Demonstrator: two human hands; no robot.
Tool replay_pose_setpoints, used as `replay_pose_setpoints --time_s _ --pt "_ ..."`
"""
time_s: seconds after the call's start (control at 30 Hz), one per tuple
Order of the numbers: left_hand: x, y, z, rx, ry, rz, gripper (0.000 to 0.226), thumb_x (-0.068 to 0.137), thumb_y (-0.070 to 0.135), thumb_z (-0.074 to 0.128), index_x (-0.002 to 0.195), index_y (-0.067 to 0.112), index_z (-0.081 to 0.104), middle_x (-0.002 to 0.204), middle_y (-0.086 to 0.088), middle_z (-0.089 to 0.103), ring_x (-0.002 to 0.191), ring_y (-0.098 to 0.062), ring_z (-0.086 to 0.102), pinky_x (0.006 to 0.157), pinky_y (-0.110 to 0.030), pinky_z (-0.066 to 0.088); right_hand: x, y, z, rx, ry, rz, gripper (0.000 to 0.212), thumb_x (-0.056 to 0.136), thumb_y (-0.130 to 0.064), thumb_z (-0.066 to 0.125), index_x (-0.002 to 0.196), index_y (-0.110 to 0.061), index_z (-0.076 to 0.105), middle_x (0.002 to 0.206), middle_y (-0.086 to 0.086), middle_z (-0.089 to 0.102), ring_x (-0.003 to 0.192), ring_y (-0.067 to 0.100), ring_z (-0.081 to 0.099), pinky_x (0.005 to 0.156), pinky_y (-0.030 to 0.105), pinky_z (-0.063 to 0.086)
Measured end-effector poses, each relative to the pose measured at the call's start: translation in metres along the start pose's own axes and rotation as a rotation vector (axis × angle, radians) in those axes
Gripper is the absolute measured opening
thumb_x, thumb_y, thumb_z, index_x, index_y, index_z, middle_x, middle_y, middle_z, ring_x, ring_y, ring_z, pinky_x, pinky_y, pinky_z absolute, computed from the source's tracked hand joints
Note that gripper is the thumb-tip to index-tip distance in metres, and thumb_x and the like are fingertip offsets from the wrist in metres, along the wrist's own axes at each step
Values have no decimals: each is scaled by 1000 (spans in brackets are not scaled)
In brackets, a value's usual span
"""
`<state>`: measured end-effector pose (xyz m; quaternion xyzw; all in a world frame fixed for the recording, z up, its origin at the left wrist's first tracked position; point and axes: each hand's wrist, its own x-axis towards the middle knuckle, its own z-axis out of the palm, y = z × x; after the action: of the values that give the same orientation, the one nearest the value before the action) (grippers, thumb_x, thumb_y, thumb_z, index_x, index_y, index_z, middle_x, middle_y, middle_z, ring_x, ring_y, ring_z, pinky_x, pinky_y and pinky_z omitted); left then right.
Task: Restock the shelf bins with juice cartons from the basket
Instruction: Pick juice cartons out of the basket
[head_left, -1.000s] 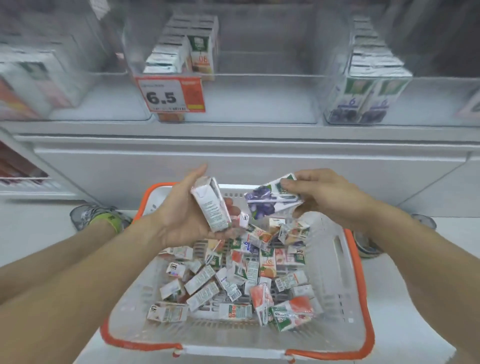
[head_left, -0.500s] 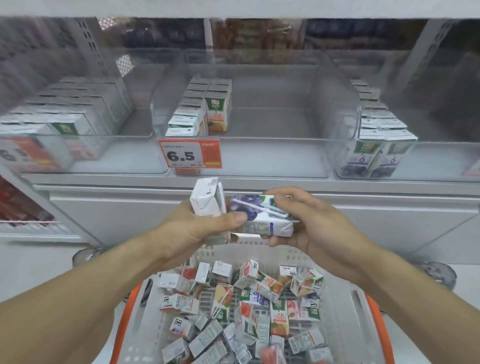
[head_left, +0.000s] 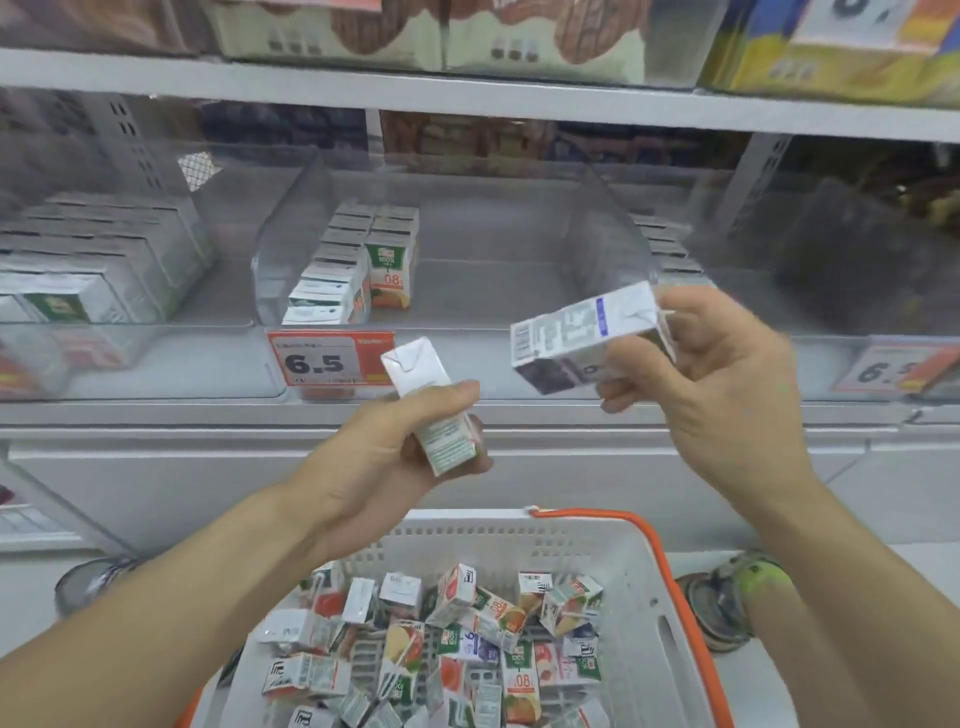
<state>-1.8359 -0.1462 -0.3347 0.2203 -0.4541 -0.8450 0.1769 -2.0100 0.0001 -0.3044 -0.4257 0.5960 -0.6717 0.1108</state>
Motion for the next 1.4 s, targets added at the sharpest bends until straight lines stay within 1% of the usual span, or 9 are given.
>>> replay_pose_setpoints --time_s 0.23,0.37,0.57,0.77,0.9,1.03,1.13,1.27,1.4 --pt "27 -12 54 504 132 244 58 66 27 83 115 14 54 87 -9 75 71 -23 69 65 -33 53 68 23 -135 -349 379 30 26 82 -19 81 106 -22 73 93 6 75 73 25 76 74 45 62" --pt "49 -14 83 676 266 373 44 74 35 81 107 22 55 86 1 76 61 -11 66 55 -14 50 142 71 -179 -712 252 231 34 82 -18 78 115 -14 70 101 8 74 76 21 73 78 37 60" --pt "77 -36 91 702 370 407 41 70 29 84 99 30 56 86 11 74 76 -25 69 61 -22 56 245 138 -170 -1061 -95 369 51 95 -29 63 141 -14 50 141 10 56 122 31 59 96 34 50" --pt "83 -45 92 719 439 418 41 68 34 83 98 35 55 87 18 73 77 -20 68 63 -23 58 265 167 -156 -921 -51 383 44 90 -24 69 128 -15 50 117 10 61 104 28 62 79 33 56" --pt "77 -44 98 700 443 443 42 69 31 83 100 32 55 84 10 73 60 -9 63 56 -15 51 245 143 -175 -901 21 398 47 86 -12 64 132 -8 54 127 16 61 112 34 62 95 44 54" --pt "63 -43 102 735 391 456 44 70 30 84 101 32 54 86 12 72 71 -6 67 59 -13 51 179 75 -178 -802 41 189 13 90 -6 62 88 -15 71 85 8 74 74 21 70 74 35 58" --pt "46 -41 101 776 298 453 44 70 21 86 103 31 57 85 14 72 70 -3 68 58 -14 50 111 15 -149 -494 -84 205 4 92 -14 70 93 -11 71 74 7 73 59 9 66 57 26 56" --pt "19 -38 88 891 167 460 50 69 9 86 104 34 61 86 8 71 63 -8 63 57 -26 53 41 -32 -89 -174 -446 377 43 78 -39 72 112 -13 63 92 12 73 71 27 70 60 38 57" --pt "-3 -29 62 903 238 513 52 68 10 85 108 34 61 86 7 69 66 -12 63 58 -25 52 18 -28 -39 -248 -443 383 48 70 -31 84 110 -15 60 101 8 69 75 36 73 72 52 60"
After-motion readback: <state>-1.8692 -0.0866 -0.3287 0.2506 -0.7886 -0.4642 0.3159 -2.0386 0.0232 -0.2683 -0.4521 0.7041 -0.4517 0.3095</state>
